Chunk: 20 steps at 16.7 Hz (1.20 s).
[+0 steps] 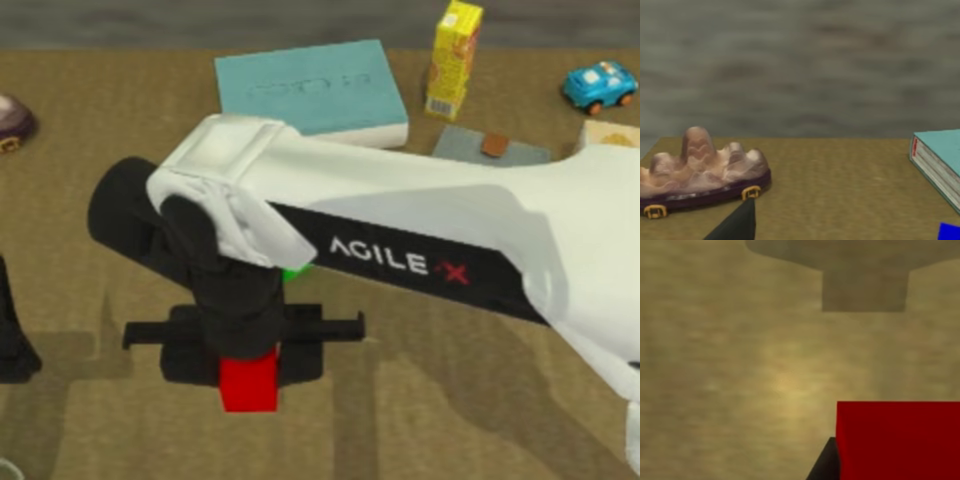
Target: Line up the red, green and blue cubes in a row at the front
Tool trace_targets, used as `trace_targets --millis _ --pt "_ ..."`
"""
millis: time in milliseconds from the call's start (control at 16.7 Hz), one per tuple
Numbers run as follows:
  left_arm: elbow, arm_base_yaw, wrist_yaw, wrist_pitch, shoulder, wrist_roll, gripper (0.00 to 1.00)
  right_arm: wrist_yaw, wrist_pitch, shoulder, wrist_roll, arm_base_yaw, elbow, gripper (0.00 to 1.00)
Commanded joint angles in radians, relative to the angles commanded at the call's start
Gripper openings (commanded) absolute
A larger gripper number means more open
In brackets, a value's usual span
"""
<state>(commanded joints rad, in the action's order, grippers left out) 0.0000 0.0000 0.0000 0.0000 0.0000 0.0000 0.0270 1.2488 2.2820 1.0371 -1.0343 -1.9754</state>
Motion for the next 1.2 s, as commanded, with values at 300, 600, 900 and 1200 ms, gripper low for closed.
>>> trace_targets --millis 300,600,900,1200 --pt "0.0 0.0 0.0 0.0 0.0 0.0 1.0 0.0 -0.076 0.018 0.0 0.002 0.061 0.0" --pt "0.0 0.0 0.0 0.0 0.0 0.0 1.0 0.001 -0.235 0.058 0.002 -0.002 0.176 0.0" --pt "0.0 0.0 0.0 0.0 0.0 0.0 1.0 0.001 -0.239 0.059 0.003 -0.002 0.18 0.08" --pt "0.0 0.0 0.0 0.0 0.0 0.0 1.0 0.001 -0.239 0.059 0.003 -0.002 0.18 0.45"
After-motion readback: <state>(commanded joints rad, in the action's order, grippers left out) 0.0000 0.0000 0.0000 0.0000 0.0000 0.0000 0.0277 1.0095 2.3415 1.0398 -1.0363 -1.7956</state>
